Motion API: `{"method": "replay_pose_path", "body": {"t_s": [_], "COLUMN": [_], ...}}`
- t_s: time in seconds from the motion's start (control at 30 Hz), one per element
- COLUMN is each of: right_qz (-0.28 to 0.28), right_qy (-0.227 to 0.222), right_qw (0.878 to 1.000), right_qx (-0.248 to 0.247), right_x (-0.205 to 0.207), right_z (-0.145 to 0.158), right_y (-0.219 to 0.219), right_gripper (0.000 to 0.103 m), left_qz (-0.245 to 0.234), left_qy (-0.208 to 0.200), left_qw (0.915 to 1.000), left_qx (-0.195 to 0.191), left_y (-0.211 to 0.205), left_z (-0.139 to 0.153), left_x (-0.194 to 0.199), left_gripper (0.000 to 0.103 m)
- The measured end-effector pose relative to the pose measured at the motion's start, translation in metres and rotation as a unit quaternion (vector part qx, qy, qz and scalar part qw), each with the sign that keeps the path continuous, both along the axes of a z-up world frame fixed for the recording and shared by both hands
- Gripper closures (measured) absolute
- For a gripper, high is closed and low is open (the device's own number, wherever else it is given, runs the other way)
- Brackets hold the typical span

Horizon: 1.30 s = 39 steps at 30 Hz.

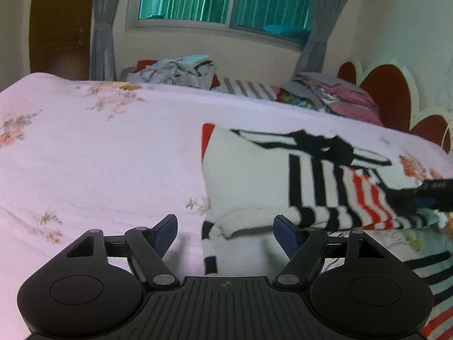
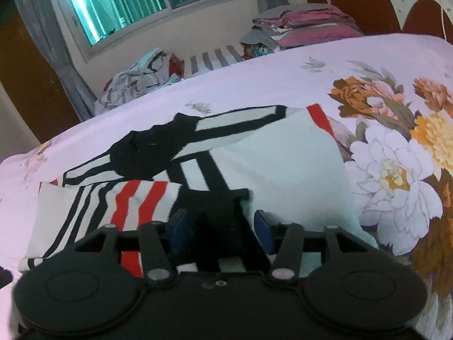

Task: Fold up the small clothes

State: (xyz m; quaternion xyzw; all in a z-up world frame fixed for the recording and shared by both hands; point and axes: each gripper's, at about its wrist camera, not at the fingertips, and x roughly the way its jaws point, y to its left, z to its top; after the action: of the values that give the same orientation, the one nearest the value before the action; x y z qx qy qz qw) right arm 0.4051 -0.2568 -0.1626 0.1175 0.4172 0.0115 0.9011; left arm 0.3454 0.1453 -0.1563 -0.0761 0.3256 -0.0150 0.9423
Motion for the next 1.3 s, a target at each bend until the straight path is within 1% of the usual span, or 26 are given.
{"method": "replay_pose_path", "body": {"t_s": [0.07,0.13,0.2,0.23,0.27,0.3,0.33,0.4,0.43,0.47,0.5,0.53,0.57,0.6,0.63,0.7,0.73,0.8,0.83,0.9,0.93,0.97,1.03,1.07,1.2,1.3], "right_qz": [0.000,-0.003,-0.015,-0.024,-0.031,-0.035,-0.033,-0.024,-0.020,-0.018,-0.017,-0.013,-0.009,-0.004,0.001,0.017,0.023,0.030,0.029,0.024,0.022,0.023,0.011,0.006,0.008,0.034], "right_qy": [0.005,0.005,0.005,0.006,0.008,0.011,0.013,0.017,0.017,0.015,0.012,0.006,0.000,-0.009,-0.021,-0.054,-0.067,-0.086,-0.082,-0.043,-0.030,-0.034,-0.042,-0.049,-0.070,-0.070], "right_qw": [1.000,1.000,0.999,0.999,0.998,0.997,0.997,0.998,0.999,0.999,0.999,1.000,1.000,1.000,1.000,0.997,0.995,0.990,0.988,0.989,0.990,0.991,0.991,0.992,0.993,0.994], "right_qx": [0.003,0.009,0.031,0.044,0.056,0.062,0.062,0.049,0.043,0.034,0.025,0.016,0.009,-0.004,-0.019,-0.055,-0.073,-0.112,-0.128,-0.141,-0.136,-0.130,-0.123,-0.120,-0.096,-0.083], "right_x": [0.002,0.005,0.010,0.012,0.015,0.018,0.019,0.022,0.023,0.023,0.023,0.023,0.023,0.022,0.021,0.018,0.018,0.017,0.019,0.028,0.030,0.028,0.026,0.024,0.020,0.017], "right_z": [-0.004,-0.006,-0.007,-0.007,-0.007,-0.008,-0.008,-0.009,-0.009,-0.009,-0.008,-0.007,-0.006,-0.004,-0.001,0.005,0.007,0.007,0.003,-0.012,-0.018,-0.018,-0.010,-0.006,0.011,0.015], "right_y": [0.000,0.001,-0.003,-0.005,-0.008,-0.009,-0.009,-0.005,-0.003,-0.002,-0.001,0.001,0.002,0.005,0.008,0.016,0.019,0.024,0.024,0.020,0.015,0.012,0.007,0.005,0.003,0.018], "right_gripper": [0.053,0.053,0.053,0.053,0.055,0.061,0.065,0.077,0.078,0.082,0.088,0.092,0.096,0.096,0.097,0.097,0.097,0.098,0.098,0.101,0.101,0.100,0.090,0.087,0.086,0.085], "left_qz": [0.006,0.028,0.038,0.041,0.046,0.045,0.043,0.051,0.054,0.058,0.060,0.060,0.061,0.062,0.064,0.071,0.072,0.085,0.091,0.091,0.089,0.086,0.089,0.090,0.070,0.038], "left_qy": [0.003,0.009,0.020,0.026,0.029,0.033,0.037,0.047,0.052,0.055,0.058,0.058,0.057,0.056,0.052,0.041,0.038,0.035,0.034,0.029,0.029,0.029,0.025,0.019,-0.004,-0.007], "left_qw": [0.9999,0.9987,0.9965,0.9955,0.9953,0.9952,0.9946,0.9927,0.9913,0.9905,0.9904,0.9906,0.9910,0.9913,0.9912,0.9927,0.9937,0.9933,0.9926,0.9930,0.9936,0.9939,0.9937,0.9941,0.9967,0.9982], "left_qx": [-0.011,-0.042,-0.071,-0.081,-0.080,-0.080,-0.087,-0.099,-0.109,-0.112,-0.110,-0.108,-0.104,-0.102,-0.104,-0.088,-0.077,-0.070,-0.073,-0.069,-0.063,-0.062,-0.064,-0.057,-0.041,-0.045], "left_y": [0.003,0.009,0.014,0.016,0.016,0.016,0.016,0.018,0.019,0.020,0.019,0.019,0.018,0.018,0.018,0.018,0.016,0.018,0.019,0.022,0.022,0.022,0.025,0.024,0.013,-0.004], "left_z": [0.003,0.003,-0.001,-0.004,-0.008,-0.011,-0.015,-0.023,-0.029,-0.033,-0.036,-0.041,-0.043,-0.046,-0.048,-0.048,-0.049,-0.053,-0.056,-0.056,-0.056,-0.054,-0.048,-0.044,-0.024,-0.016], "left_x": [0.010,0.029,0.050,0.064,0.074,0.087,0.100,0.120,0.132,0.139,0.147,0.154,0.158,0.163,0.167,0.171,0.172,0.175,0.176,0.178,0.178,0.178,0.173,0.168,0.141,0.121], "left_gripper": [0.029,0.029,0.029,0.029,0.029,0.029,0.029,0.029,0.029,0.029,0.029,0.031,0.045,0.059,0.062,0.075,0.077,0.078,0.078,0.078,0.078,0.078,0.078,0.077,0.077,0.077]}}
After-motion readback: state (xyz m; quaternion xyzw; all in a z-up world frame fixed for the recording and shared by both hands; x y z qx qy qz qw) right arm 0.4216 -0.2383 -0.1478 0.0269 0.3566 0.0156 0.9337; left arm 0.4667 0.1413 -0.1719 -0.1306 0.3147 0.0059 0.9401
